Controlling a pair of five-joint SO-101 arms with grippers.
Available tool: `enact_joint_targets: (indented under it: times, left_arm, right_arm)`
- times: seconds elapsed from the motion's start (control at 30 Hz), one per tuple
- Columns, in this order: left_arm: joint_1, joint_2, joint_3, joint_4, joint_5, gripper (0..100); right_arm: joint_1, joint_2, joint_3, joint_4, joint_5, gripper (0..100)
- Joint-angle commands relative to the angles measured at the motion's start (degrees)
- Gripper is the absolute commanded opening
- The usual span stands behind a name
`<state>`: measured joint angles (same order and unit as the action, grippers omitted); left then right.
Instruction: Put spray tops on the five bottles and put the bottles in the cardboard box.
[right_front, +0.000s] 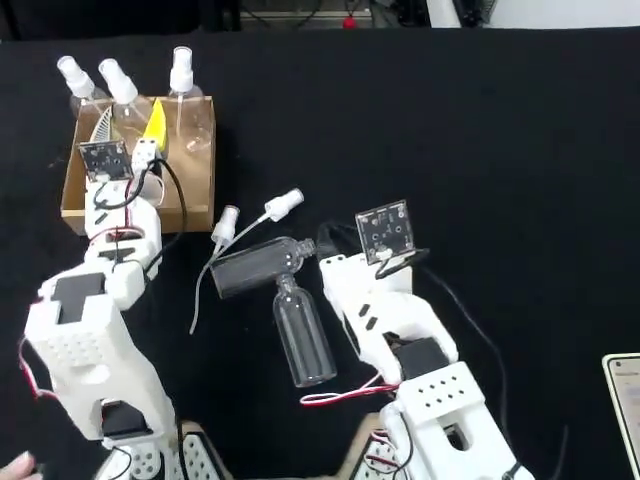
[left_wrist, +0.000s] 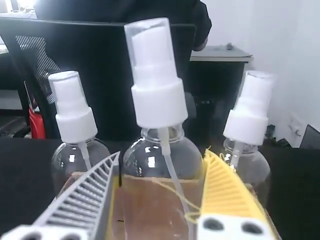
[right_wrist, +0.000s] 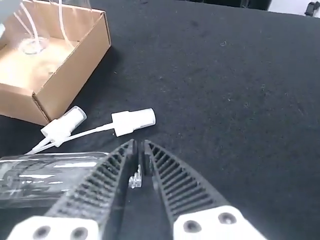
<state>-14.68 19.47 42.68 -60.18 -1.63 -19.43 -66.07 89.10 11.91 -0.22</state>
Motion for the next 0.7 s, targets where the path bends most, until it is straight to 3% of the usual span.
enact_joint_targets:
  times: [0.0, 0.67]
  left_arm:
    - [0.1, 2.0, -6.7, -1.5, 0.0, 6]
    - [0.1, 9.7, -11.1, -1.5, -0.4, 6]
  right_arm:
    - [-0.4, -1.5, -0.8, -1.6, -0.3, 1.1]
    - [-0.4, -1.5, -0.8, -1.6, -0.3, 1.1]
